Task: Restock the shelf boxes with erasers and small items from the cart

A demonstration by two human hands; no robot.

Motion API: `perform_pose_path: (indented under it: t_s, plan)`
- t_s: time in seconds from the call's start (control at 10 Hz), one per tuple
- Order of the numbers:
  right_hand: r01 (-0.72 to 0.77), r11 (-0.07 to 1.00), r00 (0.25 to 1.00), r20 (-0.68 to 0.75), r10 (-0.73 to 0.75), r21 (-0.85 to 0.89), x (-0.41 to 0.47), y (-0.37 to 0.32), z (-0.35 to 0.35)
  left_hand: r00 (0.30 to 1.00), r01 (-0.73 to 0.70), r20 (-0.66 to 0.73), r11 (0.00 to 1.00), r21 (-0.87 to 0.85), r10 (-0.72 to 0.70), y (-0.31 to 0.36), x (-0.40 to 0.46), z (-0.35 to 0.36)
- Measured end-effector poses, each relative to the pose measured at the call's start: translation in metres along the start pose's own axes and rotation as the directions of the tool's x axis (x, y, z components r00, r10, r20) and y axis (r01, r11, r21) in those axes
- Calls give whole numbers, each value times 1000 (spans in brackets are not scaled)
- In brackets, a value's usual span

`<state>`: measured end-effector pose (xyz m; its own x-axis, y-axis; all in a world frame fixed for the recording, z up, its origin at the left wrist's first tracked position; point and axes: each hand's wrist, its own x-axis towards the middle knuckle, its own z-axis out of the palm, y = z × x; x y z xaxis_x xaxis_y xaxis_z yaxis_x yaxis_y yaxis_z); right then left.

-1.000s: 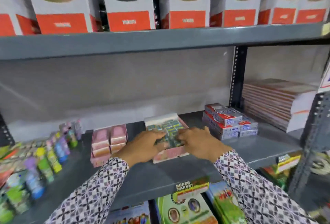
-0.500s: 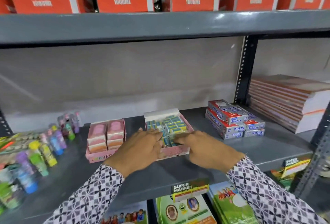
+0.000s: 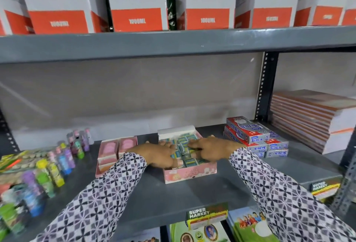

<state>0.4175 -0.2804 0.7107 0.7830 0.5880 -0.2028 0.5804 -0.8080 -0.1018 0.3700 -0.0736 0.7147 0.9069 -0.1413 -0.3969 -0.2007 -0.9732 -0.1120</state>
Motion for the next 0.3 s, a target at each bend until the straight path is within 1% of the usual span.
perform_pose_path:
  t_s: [0.1, 0.2, 0.3]
  plan:
    - [-15, 1000, 1000, 17, 15, 2, -3, -6, -5, 1000, -1, 18, 1000, -16, 1, 3, -2, -3]
    - [-45, 998, 998, -49, 47, 33, -20, -21, -5, 996, -39, -81, 996, -84, 32, 6, -17, 1]
    - [-41, 996, 967, -246, 60, 81, -32, -33, 0, 938, -104, -346, 976, -194, 31, 3, -35, 9]
